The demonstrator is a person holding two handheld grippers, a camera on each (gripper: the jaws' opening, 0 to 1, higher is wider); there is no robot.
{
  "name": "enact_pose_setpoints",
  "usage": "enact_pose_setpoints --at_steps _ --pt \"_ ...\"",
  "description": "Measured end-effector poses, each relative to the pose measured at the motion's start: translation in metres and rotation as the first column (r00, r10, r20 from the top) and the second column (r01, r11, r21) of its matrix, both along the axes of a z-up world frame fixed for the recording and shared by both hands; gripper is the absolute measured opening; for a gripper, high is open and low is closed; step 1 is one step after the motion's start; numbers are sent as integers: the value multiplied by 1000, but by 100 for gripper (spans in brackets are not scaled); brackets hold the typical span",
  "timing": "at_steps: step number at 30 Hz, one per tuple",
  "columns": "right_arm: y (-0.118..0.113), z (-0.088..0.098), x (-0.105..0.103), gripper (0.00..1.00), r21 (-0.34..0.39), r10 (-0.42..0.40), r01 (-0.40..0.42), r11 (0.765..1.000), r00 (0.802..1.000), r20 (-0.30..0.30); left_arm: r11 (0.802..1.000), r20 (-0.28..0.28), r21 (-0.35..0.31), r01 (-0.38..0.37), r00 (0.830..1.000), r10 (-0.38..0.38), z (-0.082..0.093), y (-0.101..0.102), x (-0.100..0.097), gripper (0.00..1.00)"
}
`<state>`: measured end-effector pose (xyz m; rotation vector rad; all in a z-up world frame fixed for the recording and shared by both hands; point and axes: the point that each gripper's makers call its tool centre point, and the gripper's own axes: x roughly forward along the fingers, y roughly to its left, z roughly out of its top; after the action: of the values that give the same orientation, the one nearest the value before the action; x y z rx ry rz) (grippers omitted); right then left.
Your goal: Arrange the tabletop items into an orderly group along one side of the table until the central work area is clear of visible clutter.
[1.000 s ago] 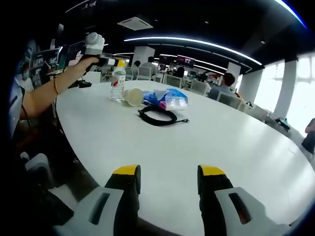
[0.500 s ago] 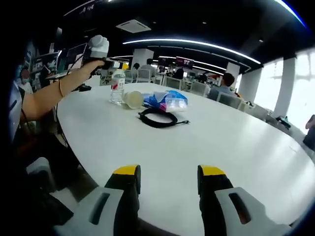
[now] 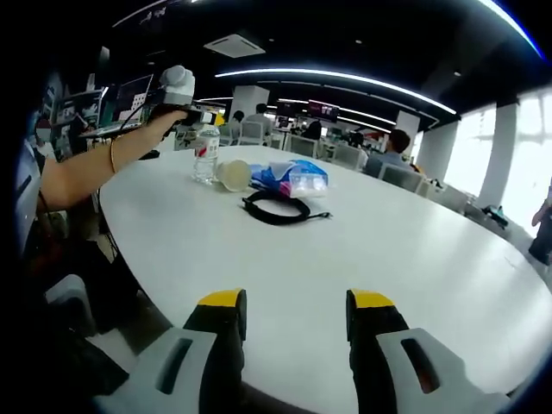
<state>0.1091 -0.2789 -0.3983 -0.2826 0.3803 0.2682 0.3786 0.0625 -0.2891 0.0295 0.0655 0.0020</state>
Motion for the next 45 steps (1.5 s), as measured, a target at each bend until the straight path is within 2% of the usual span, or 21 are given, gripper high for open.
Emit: enact_pose_setpoints --at_steps 13,25,35,40,45 --pt "-2 1 2 44 -2 -2 2 1000 1000 0 999 -29 -17 35 999 -35 0 -1 1 22" --pt "-2 1 4 44 -6 1 -1 1000 1000 -3 997 -29 -17 71 997 -72 5 2 -1 21" --pt "1 1 6 44 -6 1 -1 1000 1000 -2 998 -10 -4 61 998 -61 31 27 2 21" --pt "3 1 7 44 -11 4 -4 1000 1000 -6 998 -30 -19 52 998 -53 27 42 8 21" --pt "3 2 9 44 -19 -2 2 1000 1000 -6 998 -47 -14 53 997 -54 22 49 11 21"
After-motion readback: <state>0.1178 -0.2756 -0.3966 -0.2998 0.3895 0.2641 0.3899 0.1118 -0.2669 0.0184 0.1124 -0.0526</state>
